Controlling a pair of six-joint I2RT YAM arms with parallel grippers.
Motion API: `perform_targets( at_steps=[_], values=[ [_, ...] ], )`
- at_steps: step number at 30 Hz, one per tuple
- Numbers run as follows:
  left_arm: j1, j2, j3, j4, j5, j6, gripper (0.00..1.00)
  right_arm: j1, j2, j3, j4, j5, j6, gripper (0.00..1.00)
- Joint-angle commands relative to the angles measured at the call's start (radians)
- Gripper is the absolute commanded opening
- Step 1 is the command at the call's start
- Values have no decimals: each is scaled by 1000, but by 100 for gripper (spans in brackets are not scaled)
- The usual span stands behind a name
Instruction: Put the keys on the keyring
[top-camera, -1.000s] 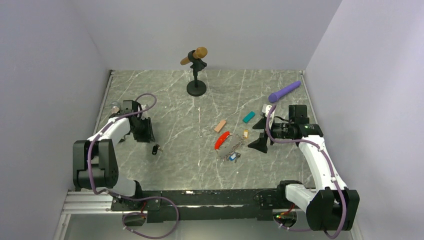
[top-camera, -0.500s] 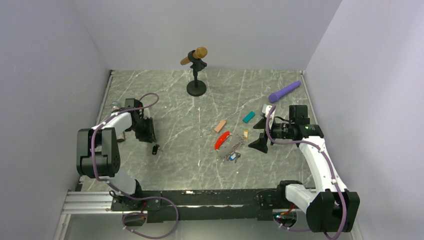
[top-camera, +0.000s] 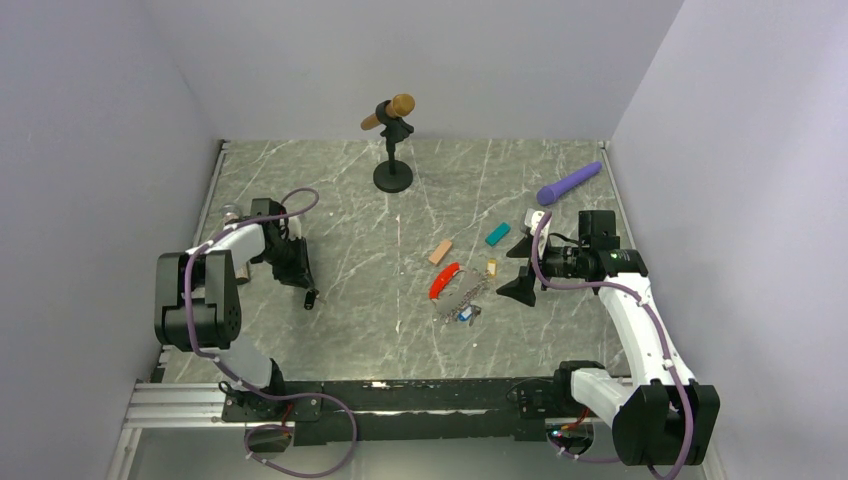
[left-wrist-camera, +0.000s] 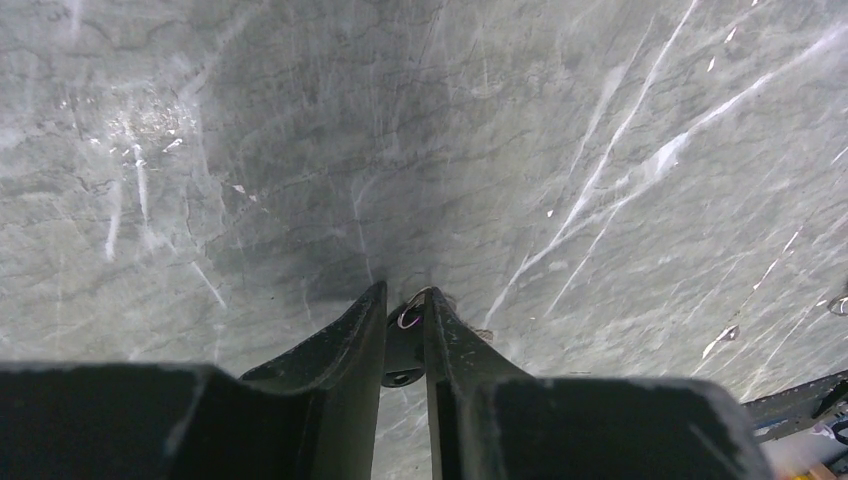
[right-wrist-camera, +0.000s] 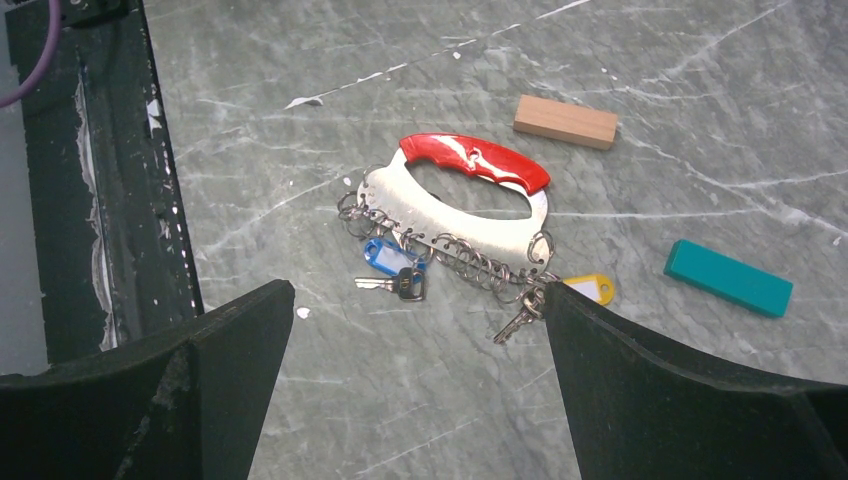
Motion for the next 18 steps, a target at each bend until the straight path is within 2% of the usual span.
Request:
perform_targets(
  at_steps=[1, 5, 7, 12, 18],
  values=[
    [3, 11, 17, -14, 31, 24, 24, 5, -22, 4, -3, -10, -25, 100],
    [3, 13, 17, -17, 42, 27, 11, 4, -21, 4, -3, -8, -27, 100],
    [2, 13, 17, -19, 48, 29, 1, 27, -21, 4, -3, -7, -27, 100],
    [3, -24, 11, -9, 79, 31, 0, 30, -19, 3, 0, -2, -25, 100],
    [-33, -231, -45, 103, 278, 44, 0, 30, -16, 3, 1, -3, -26, 100]
  ],
)
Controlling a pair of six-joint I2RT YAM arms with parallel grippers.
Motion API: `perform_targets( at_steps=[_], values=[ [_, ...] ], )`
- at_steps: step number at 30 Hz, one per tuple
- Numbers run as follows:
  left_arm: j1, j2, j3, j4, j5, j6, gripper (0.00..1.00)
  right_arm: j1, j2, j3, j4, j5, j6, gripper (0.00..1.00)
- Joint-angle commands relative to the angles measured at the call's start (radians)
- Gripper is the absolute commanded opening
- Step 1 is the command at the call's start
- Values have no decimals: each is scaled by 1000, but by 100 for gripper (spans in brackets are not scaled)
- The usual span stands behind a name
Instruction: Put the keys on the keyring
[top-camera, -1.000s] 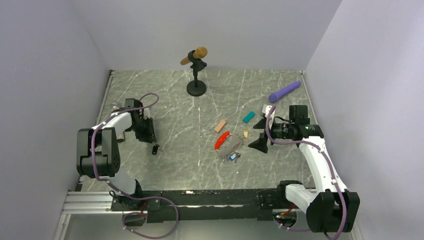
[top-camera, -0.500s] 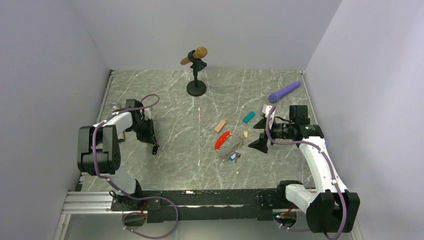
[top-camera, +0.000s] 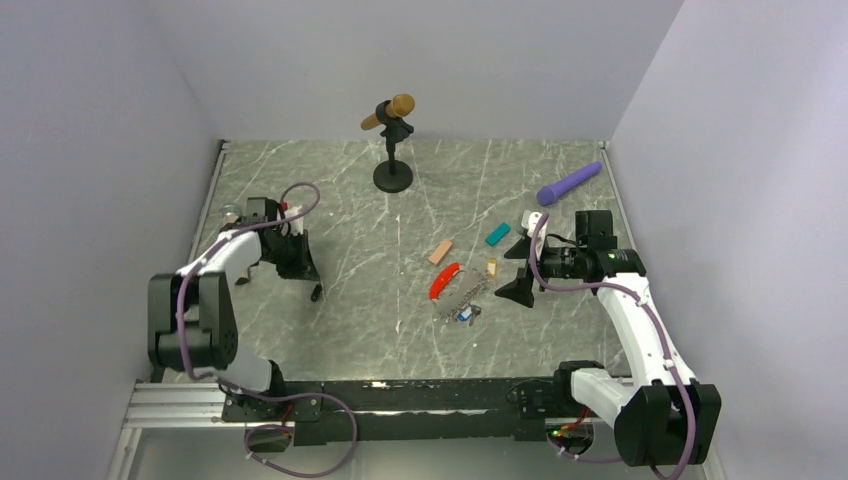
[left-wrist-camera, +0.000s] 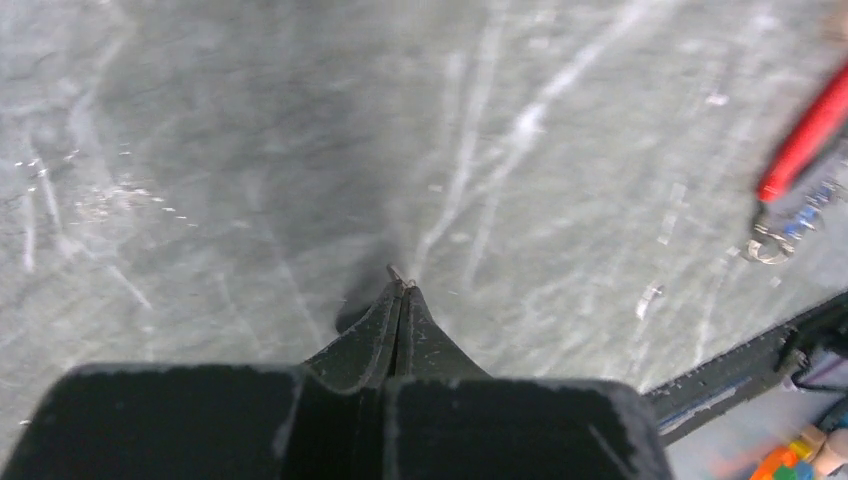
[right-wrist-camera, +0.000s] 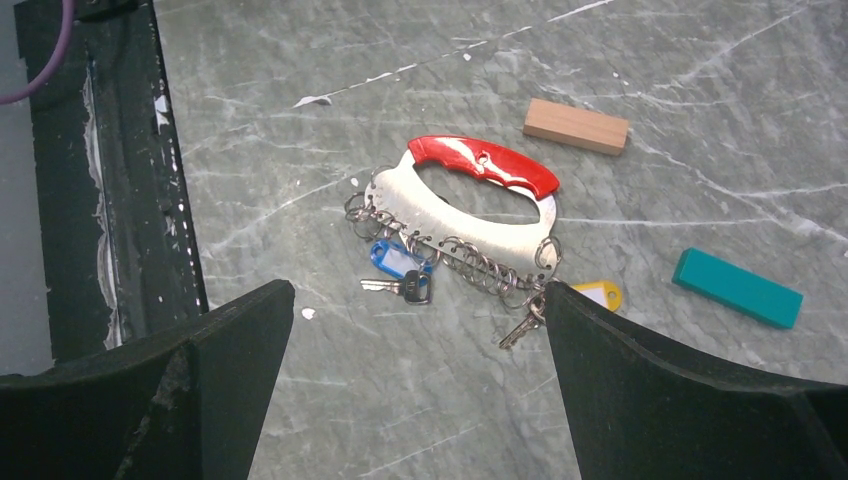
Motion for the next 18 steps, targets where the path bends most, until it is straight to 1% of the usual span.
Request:
perform_targets(
  at_steps=[1, 5, 7, 10, 12, 13, 14, 16, 18],
  values=[
    [-56, -207, -35, 120, 187, 24, 0, 4, -14, 4, -2, -11, -28, 100],
    [-213, -382, -80, 248, 220, 38, 0, 5, -6, 7, -18, -51, -45, 100],
    [-311, -477, -119, 374, 244, 37, 0, 5, 2, 13, -34, -103, -65, 100],
    [-460, -632, -226, 675, 291, 19, 0, 11, 26, 52, -72, -195, -94, 100],
    [-564, -709, -302, 910, 286, 5, 0, 29, 45, 122, -154, -259, -157, 100],
    [-612, -732, -333, 1015, 269, -2, 0, 44, 55, 163, -198, -283, -183, 100],
    [-659, -744, -353, 1107, 253, -4, 0, 67, 64, 211, -221, -298, -176, 100],
    [-738, -732, -365, 1236, 216, -11, 0, 119, 78, 293, -222, -306, -120, 99],
    [-827, -691, -357, 1331, 169, -3, 0, 166, 96, 366, -192, -319, -38, 96]
  ],
)
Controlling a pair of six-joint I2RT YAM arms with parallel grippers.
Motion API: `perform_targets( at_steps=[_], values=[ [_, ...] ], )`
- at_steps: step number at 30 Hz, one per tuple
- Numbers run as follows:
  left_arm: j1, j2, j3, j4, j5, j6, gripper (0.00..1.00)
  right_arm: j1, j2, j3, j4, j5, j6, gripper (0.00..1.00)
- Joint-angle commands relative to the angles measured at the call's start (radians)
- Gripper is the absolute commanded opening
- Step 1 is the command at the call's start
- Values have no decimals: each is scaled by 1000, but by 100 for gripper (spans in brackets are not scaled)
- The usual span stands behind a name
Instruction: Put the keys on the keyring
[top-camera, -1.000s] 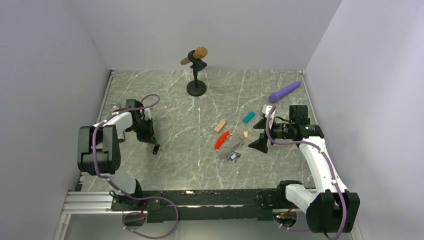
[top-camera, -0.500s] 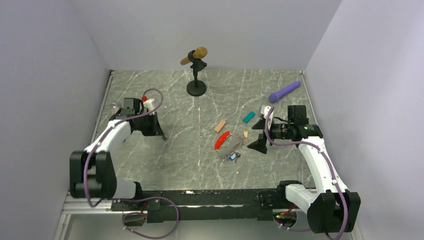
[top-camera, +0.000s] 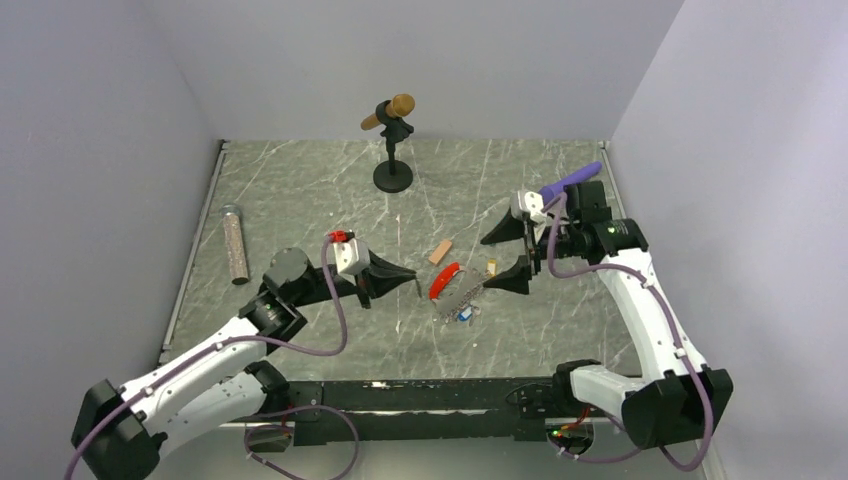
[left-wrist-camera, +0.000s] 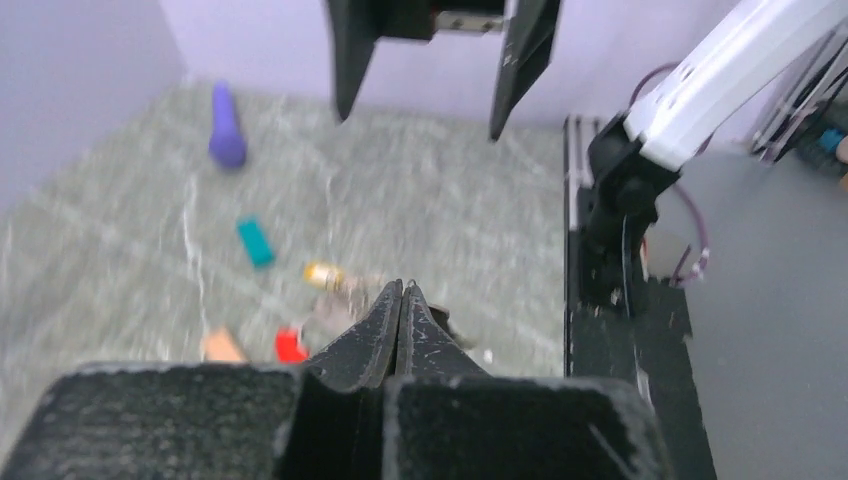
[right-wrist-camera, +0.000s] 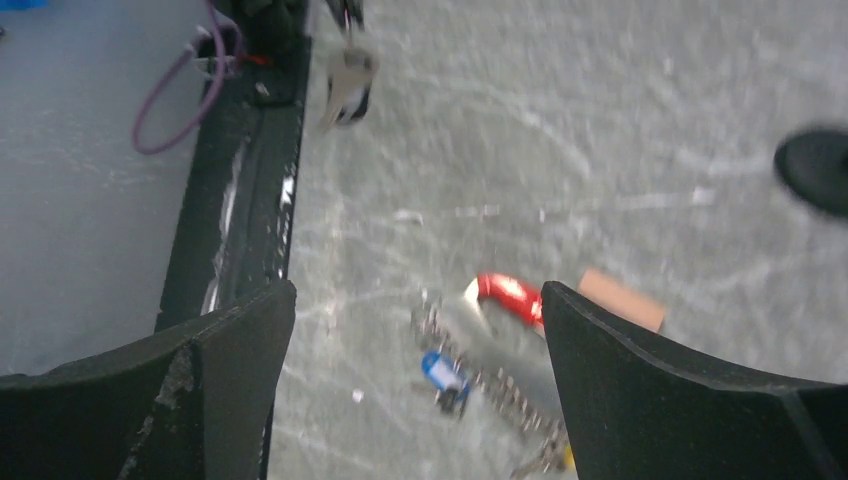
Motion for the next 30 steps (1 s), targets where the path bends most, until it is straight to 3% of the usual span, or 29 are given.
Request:
perform_targets(
  at_steps=[1, 5, 9, 19, 30],
  values=[
    [-154, 66, 9, 437, -83, 8, 0, 87, 21, 190, 0, -138, 94, 94],
    [-276, 157, 46, 574, -204, 45, 0, 129, 49, 283, 129, -151, 337, 80],
    [-351, 224, 63, 717, -307, 53, 0, 162, 46, 322, 152, -135, 431, 69],
    [-411, 319, 44, 903, -466, 16, 0, 186, 26, 304, 24, -144, 275, 39],
    [-442, 352, 40, 938, -524, 8, 0, 202, 31, 322, -26, -180, 203, 24]
  ],
)
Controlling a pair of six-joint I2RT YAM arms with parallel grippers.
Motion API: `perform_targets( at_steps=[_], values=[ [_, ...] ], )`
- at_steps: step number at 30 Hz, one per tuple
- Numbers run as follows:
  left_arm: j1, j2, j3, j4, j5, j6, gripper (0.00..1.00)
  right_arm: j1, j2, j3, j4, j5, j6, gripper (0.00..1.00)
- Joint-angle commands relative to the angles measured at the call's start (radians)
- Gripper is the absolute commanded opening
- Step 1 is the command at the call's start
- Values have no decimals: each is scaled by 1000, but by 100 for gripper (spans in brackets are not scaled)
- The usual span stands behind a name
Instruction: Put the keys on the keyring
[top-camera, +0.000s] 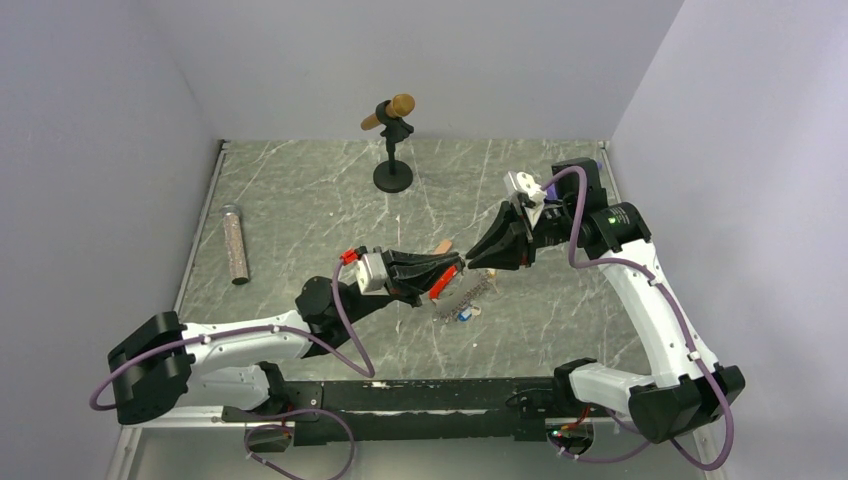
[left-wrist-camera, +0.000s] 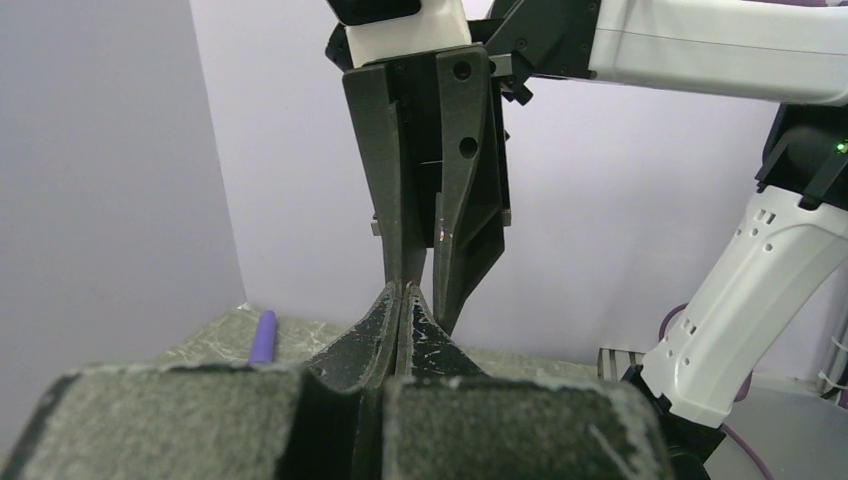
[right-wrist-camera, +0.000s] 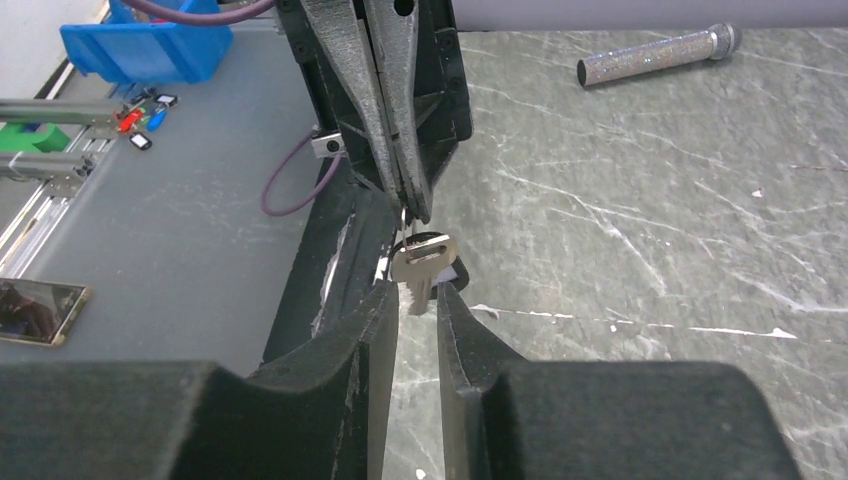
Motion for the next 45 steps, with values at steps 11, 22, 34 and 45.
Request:
perform_targets(
  at_steps=[11, 22, 34, 45],
  values=[
    [-15, 17, 16, 70, -24, -35, 0, 11, -2, 58, 15, -55, -11, 23],
    [-18, 27, 19, 67, -16, -43, 0, 25, 3, 53, 33, -45, 6, 17],
    [-18, 28, 10, 56, -16, -41, 0, 27, 6, 70, 19, -45, 3, 17],
    [-19, 24, 7, 47, -10, -41, 0, 31, 7, 50, 8, -46, -34, 0]
  ],
)
